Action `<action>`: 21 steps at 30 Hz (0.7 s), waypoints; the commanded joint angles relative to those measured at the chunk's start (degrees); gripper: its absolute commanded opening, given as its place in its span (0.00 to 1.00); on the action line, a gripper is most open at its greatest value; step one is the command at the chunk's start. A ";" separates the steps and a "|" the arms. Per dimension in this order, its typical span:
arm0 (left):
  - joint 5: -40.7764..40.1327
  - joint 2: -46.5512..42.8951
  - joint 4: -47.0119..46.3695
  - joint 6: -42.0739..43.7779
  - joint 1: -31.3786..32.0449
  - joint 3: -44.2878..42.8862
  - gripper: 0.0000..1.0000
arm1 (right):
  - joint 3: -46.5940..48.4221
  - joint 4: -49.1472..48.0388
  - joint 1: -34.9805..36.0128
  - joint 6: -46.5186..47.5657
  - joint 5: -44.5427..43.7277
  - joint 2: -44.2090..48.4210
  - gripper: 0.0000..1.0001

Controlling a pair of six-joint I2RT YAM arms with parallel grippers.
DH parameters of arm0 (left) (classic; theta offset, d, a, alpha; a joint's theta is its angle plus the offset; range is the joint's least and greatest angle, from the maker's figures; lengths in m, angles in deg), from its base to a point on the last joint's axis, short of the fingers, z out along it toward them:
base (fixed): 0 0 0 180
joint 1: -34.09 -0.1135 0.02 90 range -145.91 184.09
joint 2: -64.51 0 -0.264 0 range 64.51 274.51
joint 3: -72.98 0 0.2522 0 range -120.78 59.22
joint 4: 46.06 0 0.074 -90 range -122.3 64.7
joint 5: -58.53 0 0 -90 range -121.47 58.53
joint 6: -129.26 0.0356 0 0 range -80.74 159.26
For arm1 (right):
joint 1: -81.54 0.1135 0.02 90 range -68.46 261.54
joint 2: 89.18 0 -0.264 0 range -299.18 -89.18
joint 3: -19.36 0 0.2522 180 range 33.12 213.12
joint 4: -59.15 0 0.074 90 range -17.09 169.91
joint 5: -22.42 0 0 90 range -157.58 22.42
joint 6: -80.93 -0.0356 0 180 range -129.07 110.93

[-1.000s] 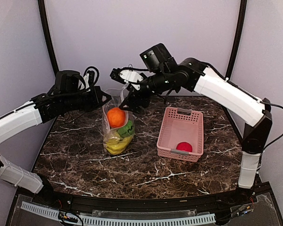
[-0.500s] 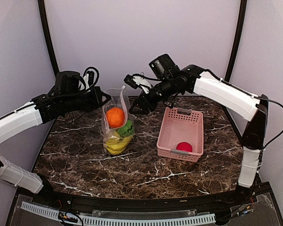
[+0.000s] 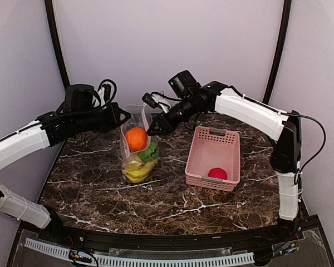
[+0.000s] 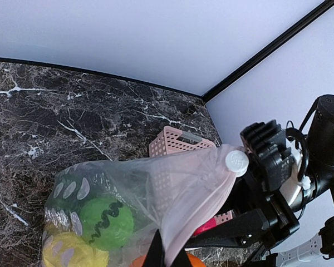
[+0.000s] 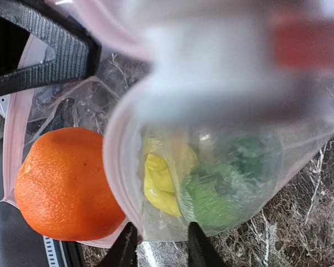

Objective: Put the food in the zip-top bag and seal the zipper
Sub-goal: Adjust the zipper food storage bag at the center of the board.

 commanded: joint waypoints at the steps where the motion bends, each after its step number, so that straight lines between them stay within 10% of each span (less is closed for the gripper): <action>1: 0.91 -2.07 -1.44 1.12 0.29 0.81 0.01 | 2.80 -0.82 -0.92 -1.38 1.56 -0.56 0.20; 6: 1.10 -1.95 -0.52 1.97 0.32 0.34 0.06 | 2.90 -0.21 -0.96 -1.63 3.97 1.36 0.00; 13: -5.23 -1.81 11.41 8.79 0.27 -5.64 0.15 | 2.90 -0.64 -0.97 -1.20 4.68 9.29 0.00; 21: -4.25 -0.74 12.09 8.86 0.27 -6.86 0.01 | 2.13 -0.33 -0.97 -0.41 4.43 9.17 0.00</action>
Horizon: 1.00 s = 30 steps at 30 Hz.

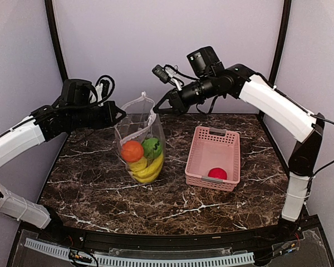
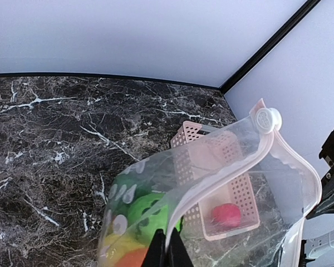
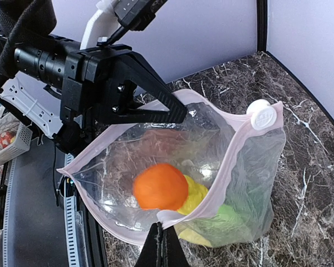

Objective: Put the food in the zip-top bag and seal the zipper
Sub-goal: Adjust the zipper food storage bag at the center of the board.

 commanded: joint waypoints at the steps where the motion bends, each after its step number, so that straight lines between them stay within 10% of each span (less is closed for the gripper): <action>1: 1.00 0.02 3.41 1.19 0.31 -2.47 0.01 | 1.02 -0.84 -0.29 0.80 1.02 -1.04 0.00; 12: -1.20 -1.26 2.40 2.20 0.30 -5.74 0.01 | 1.84 -0.23 -0.99 2.42 0.10 -1.44 0.01; 30: -0.49 0.65 1.10 1.80 0.32 -3.00 0.01 | -9.99 3.32 -7.40 14.10 -2.47 6.73 0.56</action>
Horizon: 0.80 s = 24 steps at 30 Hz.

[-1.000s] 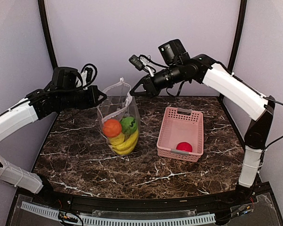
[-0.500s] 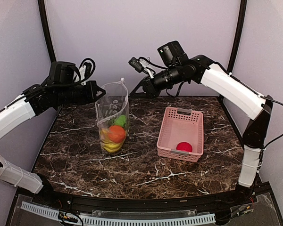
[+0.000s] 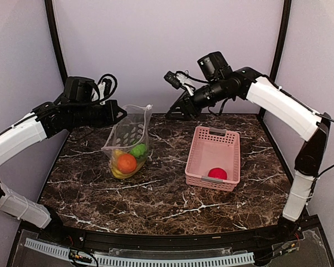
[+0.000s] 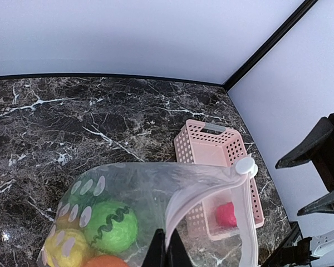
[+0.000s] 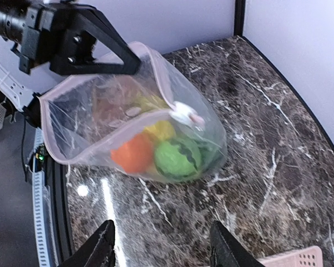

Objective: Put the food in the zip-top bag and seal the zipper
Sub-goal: Adjust the zipper food storage bag at the center of the board, then pick up the fake fruit from the bin.

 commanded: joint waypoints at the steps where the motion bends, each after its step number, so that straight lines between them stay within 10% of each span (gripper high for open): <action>1: -0.11 -1.12 -1.59 0.29 0.12 -0.32 0.01 | -5.54 3.39 -4.81 7.36 -1.34 4.39 0.57; 24: 3.19 -1.54 -3.33 0.22 0.12 1.11 0.01 | -37.77 7.21 -12.86 17.10 -13.92 14.12 0.71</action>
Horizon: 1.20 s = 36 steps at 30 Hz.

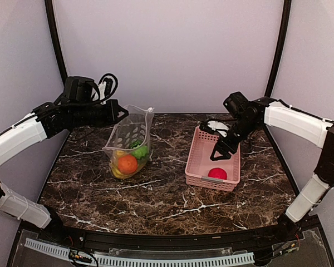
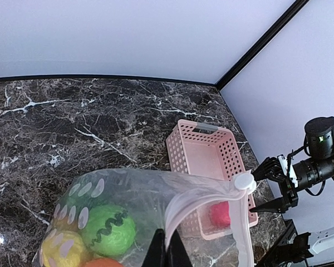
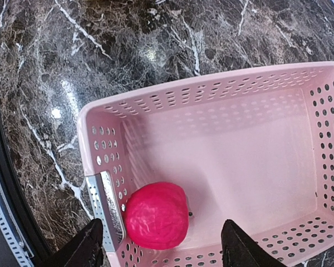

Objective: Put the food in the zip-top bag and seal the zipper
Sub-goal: Pick up the fake fruit from the bin.

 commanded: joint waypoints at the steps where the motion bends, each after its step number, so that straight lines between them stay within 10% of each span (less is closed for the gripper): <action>1: 0.77 -1.63 -2.10 0.26 0.12 0.97 0.01 | -1.72 1.05 -0.52 -0.70 -2.13 -0.64 0.71; 14: 1.36 -1.95 -3.11 -0.31 0.12 2.91 0.01 | -4.88 3.83 -1.84 -0.84 -3.37 -5.98 0.82; 36: 1.69 -2.31 -3.05 -0.55 0.12 3.86 0.01 | -4.74 2.89 -2.41 -1.94 -5.01 -13.03 0.73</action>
